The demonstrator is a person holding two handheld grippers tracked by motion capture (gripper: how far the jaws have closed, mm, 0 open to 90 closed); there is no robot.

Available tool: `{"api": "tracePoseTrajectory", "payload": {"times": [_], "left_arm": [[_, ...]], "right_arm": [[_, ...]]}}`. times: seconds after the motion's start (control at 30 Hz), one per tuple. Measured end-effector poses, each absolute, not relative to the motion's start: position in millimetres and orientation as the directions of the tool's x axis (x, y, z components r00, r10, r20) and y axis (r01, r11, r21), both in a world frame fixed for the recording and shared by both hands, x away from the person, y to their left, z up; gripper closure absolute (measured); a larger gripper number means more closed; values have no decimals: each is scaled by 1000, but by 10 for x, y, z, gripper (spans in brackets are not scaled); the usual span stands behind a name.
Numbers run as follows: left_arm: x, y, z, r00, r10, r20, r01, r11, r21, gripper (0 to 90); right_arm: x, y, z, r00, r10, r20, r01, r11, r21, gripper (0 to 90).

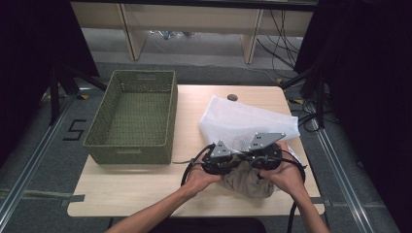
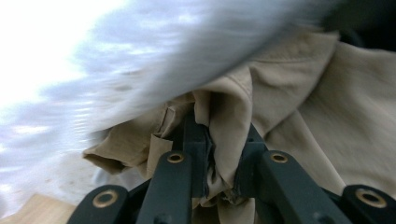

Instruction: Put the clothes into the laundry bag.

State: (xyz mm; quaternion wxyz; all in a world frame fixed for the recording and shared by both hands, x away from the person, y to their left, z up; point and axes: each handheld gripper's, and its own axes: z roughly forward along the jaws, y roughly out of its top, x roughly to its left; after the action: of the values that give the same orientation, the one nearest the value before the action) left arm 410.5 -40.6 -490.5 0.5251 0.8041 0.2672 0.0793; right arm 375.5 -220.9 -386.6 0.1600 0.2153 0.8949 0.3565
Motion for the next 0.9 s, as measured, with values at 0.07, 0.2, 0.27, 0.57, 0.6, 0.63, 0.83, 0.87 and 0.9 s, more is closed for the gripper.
{"api": "tracePoseTrajectory", "payload": {"times": [0.07,0.2,0.27,0.57,0.6,0.63,0.83,0.87,0.9], "left_arm": [[4152,-397,-4942,826,535,-177,377,-291,879,727],[4106,-285,-4912,795,573,-198,419,-284,862,488],[4047,-176,-4881,783,593,-185,423,-290,859,419],[3911,-44,-5003,800,555,-228,488,-381,786,238],[3900,-92,-5018,810,539,-233,484,-387,785,258],[3895,-133,-5024,821,528,-218,471,-409,782,311],[3880,-349,-4925,840,514,-173,416,-407,813,867],[3873,-372,-4837,840,517,-164,399,-384,833,873],[3881,-371,-4775,848,509,-147,376,-382,845,875]], "right_arm": [[3761,-2216,-3865,-863,485,-145,254,663,704,900],[3775,-2238,-3964,-856,497,-140,275,668,691,900],[3773,-2257,-3986,-851,509,-129,292,663,689,899],[3753,-2270,-3971,-848,513,-134,291,662,691,900],[3755,-2268,-3966,-851,509,-128,291,661,692,899],[3760,-2266,-3963,-856,499,-134,280,666,692,900],[3738,-2248,-3926,-864,485,-134,268,670,692,900],[3723,-2245,-3907,-865,483,-133,265,666,697,900],[3696,-2239,-3867,-864,486,-132,264,660,703,900]]}}
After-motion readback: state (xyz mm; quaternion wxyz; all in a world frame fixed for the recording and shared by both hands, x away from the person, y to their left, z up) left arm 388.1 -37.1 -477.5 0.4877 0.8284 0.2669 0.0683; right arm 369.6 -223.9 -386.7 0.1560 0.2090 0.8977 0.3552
